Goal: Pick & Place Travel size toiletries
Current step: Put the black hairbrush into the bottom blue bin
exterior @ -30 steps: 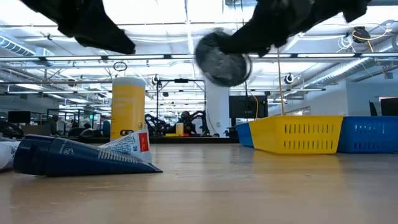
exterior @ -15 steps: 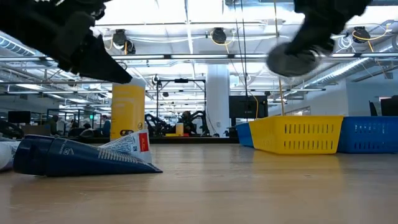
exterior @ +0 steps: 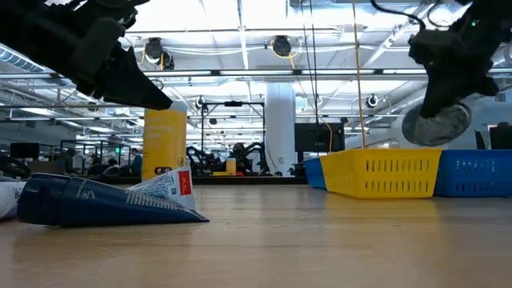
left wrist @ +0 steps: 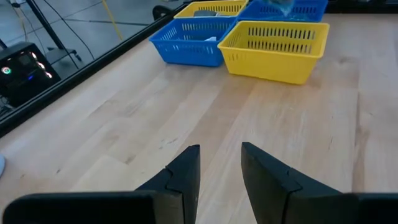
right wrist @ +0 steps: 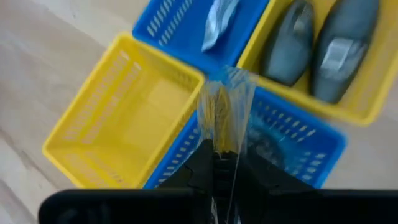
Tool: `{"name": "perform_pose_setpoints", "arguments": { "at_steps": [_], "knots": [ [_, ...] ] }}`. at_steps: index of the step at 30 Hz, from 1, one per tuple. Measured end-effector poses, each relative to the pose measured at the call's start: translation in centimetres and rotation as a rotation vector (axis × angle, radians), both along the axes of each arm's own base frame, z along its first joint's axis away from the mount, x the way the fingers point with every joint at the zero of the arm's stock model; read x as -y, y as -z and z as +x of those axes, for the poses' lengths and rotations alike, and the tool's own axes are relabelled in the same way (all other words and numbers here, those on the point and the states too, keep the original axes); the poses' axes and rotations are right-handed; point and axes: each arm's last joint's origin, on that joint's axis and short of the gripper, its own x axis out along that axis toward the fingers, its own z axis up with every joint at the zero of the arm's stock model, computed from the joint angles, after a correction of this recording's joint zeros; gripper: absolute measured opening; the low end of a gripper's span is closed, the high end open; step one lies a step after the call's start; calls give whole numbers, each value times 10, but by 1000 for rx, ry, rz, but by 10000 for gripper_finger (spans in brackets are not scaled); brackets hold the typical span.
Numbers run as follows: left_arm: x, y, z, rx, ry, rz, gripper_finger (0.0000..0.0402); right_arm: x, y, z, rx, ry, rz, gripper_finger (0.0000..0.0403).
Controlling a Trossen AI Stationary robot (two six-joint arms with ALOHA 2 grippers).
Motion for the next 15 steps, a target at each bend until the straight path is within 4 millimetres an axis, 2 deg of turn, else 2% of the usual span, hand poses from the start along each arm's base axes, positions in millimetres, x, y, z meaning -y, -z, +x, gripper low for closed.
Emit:
{"name": "perform_pose_setpoints", "arguments": {
  "at_steps": [8,12,15],
  "knots": [
    [0,0,0,-3,3,2,118,-2,37,3,9,16,99,34],
    [0,0,0,-4,4,4,118,-1,51,-2,-28,37,102,35],
    [0,0,0,-4,4,4,118,-1,58,-4,-49,39,98,50]
  ]
}}
